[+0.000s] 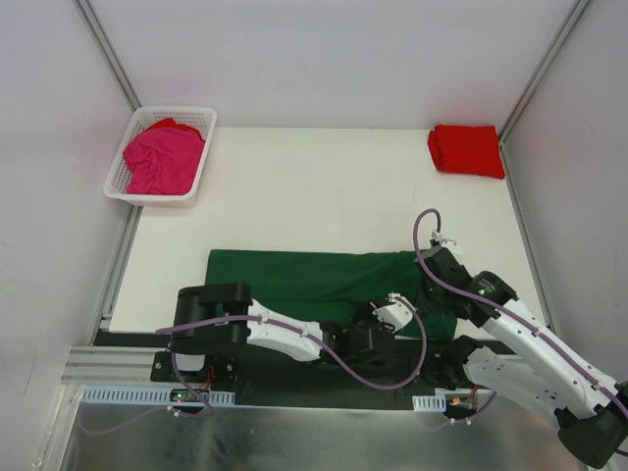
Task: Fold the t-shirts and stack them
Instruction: Fold the other side of the tshirt into a rectangle
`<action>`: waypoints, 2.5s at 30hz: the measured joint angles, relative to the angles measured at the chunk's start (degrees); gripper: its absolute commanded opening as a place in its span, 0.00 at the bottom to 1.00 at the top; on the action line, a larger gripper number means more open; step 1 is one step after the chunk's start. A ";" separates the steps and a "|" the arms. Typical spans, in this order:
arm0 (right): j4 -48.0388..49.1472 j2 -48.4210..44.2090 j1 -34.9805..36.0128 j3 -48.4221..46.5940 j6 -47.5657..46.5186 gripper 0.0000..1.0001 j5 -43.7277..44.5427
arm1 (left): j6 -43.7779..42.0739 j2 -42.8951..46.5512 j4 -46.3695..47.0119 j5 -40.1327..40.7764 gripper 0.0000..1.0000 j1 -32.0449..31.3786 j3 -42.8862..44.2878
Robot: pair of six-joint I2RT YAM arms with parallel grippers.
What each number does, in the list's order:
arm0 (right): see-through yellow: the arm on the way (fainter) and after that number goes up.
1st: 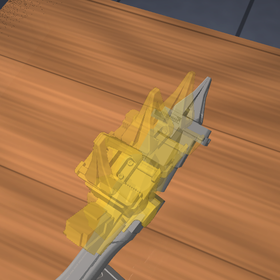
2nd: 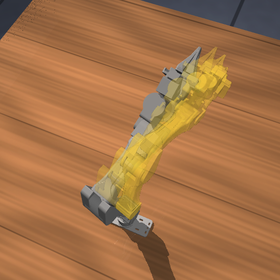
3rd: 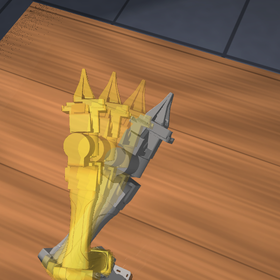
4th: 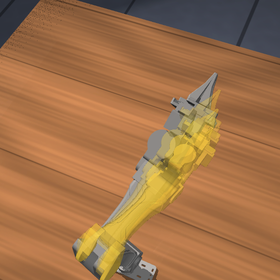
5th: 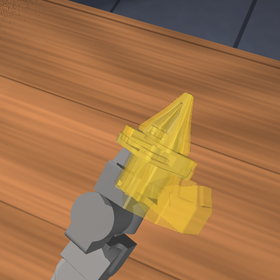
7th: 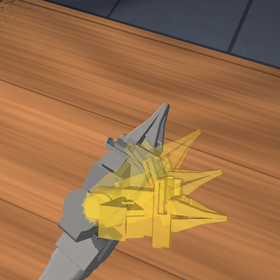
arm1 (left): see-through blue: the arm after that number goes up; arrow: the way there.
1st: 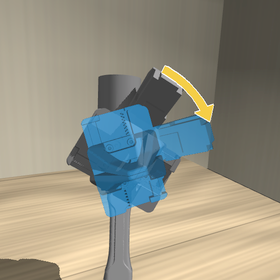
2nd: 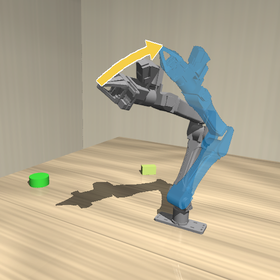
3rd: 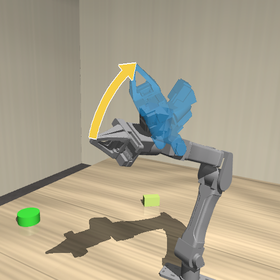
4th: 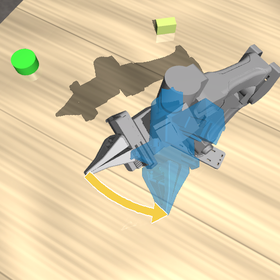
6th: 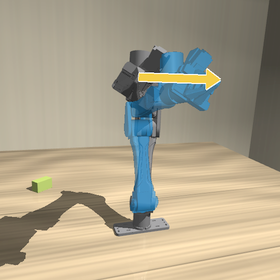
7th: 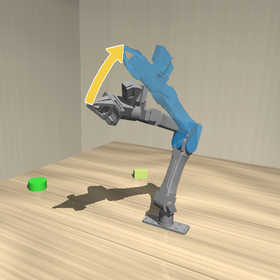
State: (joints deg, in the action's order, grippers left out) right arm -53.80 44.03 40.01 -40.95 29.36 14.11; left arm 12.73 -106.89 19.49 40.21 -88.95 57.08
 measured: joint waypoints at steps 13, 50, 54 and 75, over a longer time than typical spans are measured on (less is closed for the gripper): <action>0.00 0.00 0.00 0.00 0.00 0.04 0.00 | 0.13 -3.93 0.15 -0.33 0.28 -0.74 1.66; 0.02 1.05 0.00 0.00 -0.02 0.04 0.00 | -2.49 3.98 1.07 0.96 0.29 -0.74 -0.96; 0.02 1.05 0.00 0.02 -0.02 0.04 0.02 | -1.79 3.65 1.16 1.05 0.39 -0.87 -0.98; 0.00 0.85 0.00 0.15 -0.02 0.04 0.02 | -1.62 -3.56 1.31 0.94 0.36 -1.46 1.40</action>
State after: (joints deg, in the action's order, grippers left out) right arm -53.80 44.88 40.01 -40.80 29.34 14.13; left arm 11.11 -110.45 20.80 41.15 -90.41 58.48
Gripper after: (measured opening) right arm 0.041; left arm 0.388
